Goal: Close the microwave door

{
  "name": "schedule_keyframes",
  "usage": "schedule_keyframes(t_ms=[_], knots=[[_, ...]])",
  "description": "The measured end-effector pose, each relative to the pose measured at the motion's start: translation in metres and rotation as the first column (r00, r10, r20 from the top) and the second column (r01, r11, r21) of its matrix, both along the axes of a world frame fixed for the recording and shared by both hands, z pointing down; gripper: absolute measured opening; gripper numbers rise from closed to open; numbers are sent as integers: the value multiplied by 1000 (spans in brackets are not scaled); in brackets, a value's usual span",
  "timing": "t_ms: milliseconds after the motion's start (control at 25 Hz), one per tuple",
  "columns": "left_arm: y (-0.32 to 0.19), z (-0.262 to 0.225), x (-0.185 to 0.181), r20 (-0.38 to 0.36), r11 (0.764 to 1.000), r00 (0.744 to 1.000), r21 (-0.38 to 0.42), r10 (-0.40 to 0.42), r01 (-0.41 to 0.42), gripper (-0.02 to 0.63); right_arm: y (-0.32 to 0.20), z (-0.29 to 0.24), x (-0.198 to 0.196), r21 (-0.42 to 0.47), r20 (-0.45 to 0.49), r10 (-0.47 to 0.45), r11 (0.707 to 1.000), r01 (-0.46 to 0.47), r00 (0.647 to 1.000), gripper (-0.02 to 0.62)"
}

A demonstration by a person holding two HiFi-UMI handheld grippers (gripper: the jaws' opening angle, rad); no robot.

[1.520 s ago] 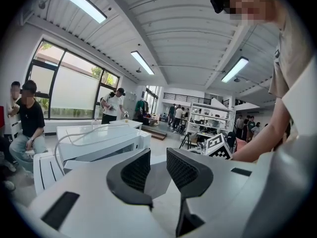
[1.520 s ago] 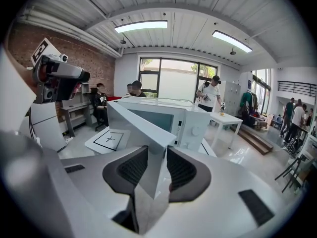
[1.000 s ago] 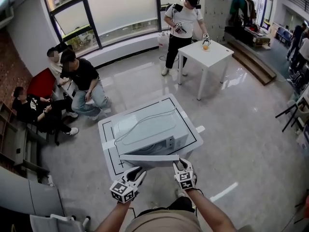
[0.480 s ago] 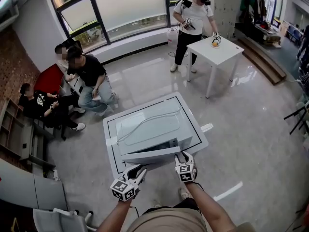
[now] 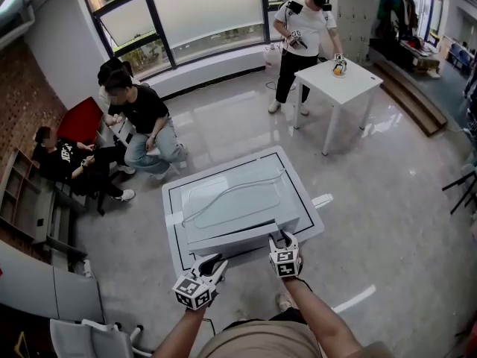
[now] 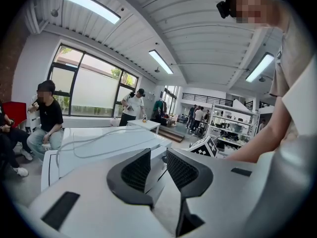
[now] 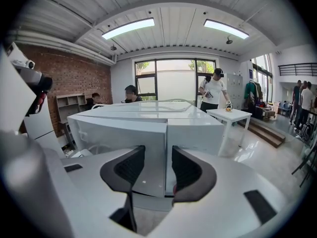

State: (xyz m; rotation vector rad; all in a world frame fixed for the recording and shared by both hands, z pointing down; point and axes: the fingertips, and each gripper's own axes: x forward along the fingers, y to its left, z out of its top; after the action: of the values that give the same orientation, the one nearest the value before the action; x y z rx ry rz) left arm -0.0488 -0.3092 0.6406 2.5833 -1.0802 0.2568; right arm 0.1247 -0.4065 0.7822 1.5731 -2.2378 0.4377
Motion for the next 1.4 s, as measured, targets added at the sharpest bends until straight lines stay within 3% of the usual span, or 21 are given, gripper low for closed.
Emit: schedule_keyframes(t_ms=[280, 480, 800, 960, 1400], knots=[[-9, 8, 5, -4, 1000, 1000, -21, -12, 12, 101, -22, -8, 5, 0, 18, 78, 997, -78, 997, 221], [-9, 11, 11, -11, 999, 1000, -32, -13, 13, 101, -15, -5, 13, 8, 23, 91, 996, -92, 996, 221], [-14, 6, -4, -21, 998, 998, -17, -60, 60, 101, 0, -11, 7, 24, -22, -23, 999, 23, 1000, 222], [-17, -1, -11, -35, 996, 995, -6, -92, 92, 101, 8, -28, 7, 46, 3, -73, 996, 73, 997, 222], [-21, -38, -12, -80, 982, 982, 58, -173, 178, 101, 1, -134, 5, 184, 84, -261, 953, 242, 962, 221]])
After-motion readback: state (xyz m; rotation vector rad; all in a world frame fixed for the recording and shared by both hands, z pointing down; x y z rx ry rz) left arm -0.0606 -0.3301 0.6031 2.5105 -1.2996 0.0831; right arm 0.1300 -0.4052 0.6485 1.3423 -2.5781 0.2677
